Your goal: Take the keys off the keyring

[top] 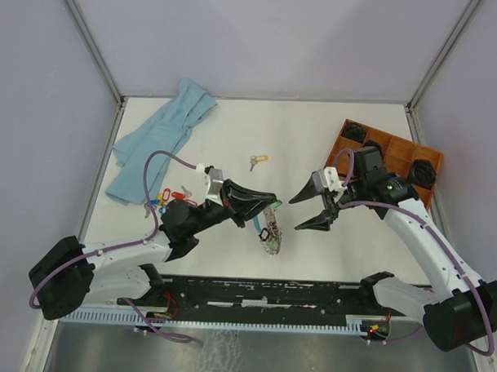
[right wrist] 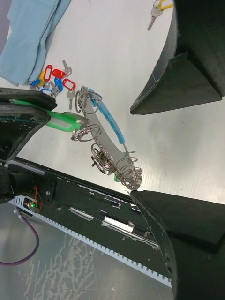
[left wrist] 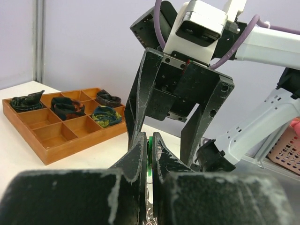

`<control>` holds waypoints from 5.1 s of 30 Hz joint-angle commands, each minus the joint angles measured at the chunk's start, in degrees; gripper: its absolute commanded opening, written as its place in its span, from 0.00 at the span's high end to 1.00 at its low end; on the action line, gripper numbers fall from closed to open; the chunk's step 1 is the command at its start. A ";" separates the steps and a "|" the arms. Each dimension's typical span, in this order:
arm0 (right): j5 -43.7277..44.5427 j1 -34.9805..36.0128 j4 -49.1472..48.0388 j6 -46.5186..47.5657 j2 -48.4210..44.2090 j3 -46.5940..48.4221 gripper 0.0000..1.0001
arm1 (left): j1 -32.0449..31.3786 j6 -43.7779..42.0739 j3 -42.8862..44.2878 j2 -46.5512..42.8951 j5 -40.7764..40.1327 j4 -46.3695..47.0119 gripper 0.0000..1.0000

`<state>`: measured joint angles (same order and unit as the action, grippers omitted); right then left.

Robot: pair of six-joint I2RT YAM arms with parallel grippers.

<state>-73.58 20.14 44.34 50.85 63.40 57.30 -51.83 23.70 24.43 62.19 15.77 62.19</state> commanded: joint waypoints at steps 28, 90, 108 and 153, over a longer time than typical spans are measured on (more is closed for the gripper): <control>-2.03 2.82 -6.90 -3.73 1.14 0.01 0.59 | 0.01 7.67 6.76 9.09 8.58 12.85 0.97; -0.20 4.49 -10.06 -7.71 1.65 -0.09 0.84 | 0.05 6.62 6.19 6.46 7.53 11.58 0.97; -1.03 3.96 -39.48 -45.48 3.03 -4.11 0.99 | 0.00 1.50 2.26 1.63 2.22 10.95 0.97; 21.52 4.11 -59.90 -88.85 6.22 -8.87 0.99 | 0.14 -4.46 -3.30 -0.82 -15.18 12.46 0.97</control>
<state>-54.15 24.49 -14.00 -38.72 69.93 47.97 -51.77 21.10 20.80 62.57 0.47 71.96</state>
